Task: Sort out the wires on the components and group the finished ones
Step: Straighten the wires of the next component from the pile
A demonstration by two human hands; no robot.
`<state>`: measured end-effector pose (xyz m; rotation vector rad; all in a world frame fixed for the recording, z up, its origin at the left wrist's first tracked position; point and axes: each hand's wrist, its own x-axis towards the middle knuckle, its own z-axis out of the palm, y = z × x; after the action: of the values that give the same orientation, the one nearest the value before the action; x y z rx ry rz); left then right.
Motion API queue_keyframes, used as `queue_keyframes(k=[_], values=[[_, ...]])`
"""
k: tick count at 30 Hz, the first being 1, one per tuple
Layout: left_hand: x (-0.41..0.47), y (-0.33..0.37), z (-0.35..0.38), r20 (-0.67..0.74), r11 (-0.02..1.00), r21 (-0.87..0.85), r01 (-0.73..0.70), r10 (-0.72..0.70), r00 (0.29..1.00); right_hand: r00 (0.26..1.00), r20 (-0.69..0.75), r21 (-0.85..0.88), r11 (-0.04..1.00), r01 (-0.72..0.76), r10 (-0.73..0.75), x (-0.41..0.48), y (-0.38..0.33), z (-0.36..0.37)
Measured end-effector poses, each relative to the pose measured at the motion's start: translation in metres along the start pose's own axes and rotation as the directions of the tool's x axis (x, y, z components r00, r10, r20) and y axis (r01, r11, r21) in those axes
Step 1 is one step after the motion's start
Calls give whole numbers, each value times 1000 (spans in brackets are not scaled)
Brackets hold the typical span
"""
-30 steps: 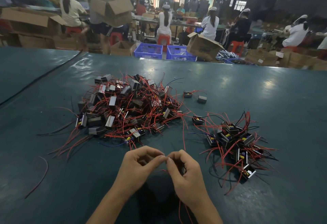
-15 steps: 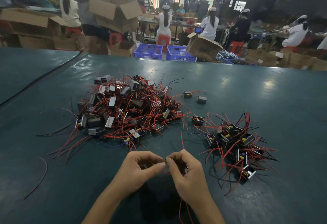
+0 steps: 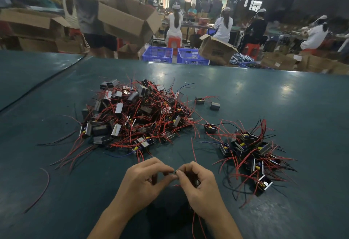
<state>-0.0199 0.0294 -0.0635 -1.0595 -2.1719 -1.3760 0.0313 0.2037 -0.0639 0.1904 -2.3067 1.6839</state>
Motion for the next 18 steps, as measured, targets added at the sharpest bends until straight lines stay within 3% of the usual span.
queue_keyframes(k=[3,6,8,10,12,13,15,18], values=[[2,4,-1,15,1000,3,29,-29,999,1000,14,-12,1000,10,-10,-1,-1,2],[5,11,0,50,937,-134,323,-319,946,1000,13,-41,999,28,-27,-2,-1,3],[9,15,4,142,763,-310,567,-552,821,998,9,-60,997,56,-56,-2,-2,4],[10,16,7,275,486,-459,744,-718,639,996,-2,-78,993,89,-90,-2,-3,8],[10,18,9,399,240,-531,812,-775,490,993,-20,-89,990,112,-114,-2,-5,10],[10,18,9,427,193,-544,817,-774,467,992,-34,-91,989,116,-120,-1,-5,10],[10,20,10,400,259,-575,776,-739,542,991,-68,-83,991,109,-114,0,-5,8],[10,19,8,164,617,-498,610,-624,764,993,-96,-13,998,67,-68,0,-3,6]])
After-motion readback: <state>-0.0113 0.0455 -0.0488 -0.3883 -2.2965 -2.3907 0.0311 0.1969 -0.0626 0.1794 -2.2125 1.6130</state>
